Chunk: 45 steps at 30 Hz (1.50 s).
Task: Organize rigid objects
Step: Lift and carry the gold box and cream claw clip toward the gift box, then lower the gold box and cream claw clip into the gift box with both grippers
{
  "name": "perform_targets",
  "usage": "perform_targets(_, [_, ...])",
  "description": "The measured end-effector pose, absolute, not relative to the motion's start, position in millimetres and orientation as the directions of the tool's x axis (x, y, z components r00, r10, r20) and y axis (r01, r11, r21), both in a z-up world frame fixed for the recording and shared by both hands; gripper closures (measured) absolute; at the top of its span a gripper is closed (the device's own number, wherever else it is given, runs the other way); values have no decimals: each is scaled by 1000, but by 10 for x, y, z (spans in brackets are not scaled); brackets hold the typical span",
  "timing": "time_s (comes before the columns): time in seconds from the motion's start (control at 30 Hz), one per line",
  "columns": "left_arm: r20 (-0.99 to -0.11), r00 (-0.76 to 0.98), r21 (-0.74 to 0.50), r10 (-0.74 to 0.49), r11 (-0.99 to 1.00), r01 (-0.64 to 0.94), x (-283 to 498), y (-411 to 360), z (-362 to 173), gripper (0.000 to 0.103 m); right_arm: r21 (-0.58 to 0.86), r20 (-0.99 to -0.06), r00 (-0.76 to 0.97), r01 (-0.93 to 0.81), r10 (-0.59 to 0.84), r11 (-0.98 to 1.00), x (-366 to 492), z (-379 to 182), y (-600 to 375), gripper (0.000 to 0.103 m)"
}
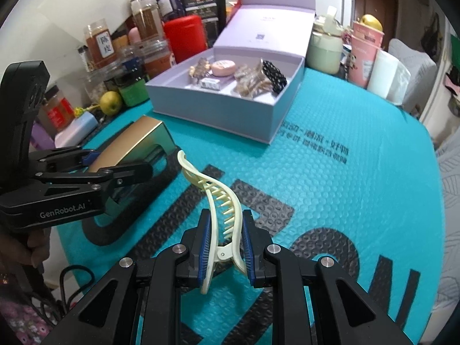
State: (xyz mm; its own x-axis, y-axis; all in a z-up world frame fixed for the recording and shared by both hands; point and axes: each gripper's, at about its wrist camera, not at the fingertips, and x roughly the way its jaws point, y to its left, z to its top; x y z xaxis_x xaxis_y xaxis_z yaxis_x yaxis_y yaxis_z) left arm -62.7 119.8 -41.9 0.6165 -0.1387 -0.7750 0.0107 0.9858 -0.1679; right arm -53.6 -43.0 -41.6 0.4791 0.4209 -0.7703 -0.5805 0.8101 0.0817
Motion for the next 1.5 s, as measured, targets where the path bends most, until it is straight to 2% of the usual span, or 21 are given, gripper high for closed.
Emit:
perform_targets(0.53, [-694,706,-169,-140,985,29,-443,1219,63,59,98,-724,474,-648,501,755,-333,35,-368,83])
perform_targets(1.0, [-677,730,-143,-96,990,-3,-76,1306,287,59,86,-683,472,-707,558,702,94,245,-229,83])
perform_targets(1.5, [-654,750,-107,-98,994,36,444,1316,493,59,35,-631,531,-708,565,705,576,502,-197,83])
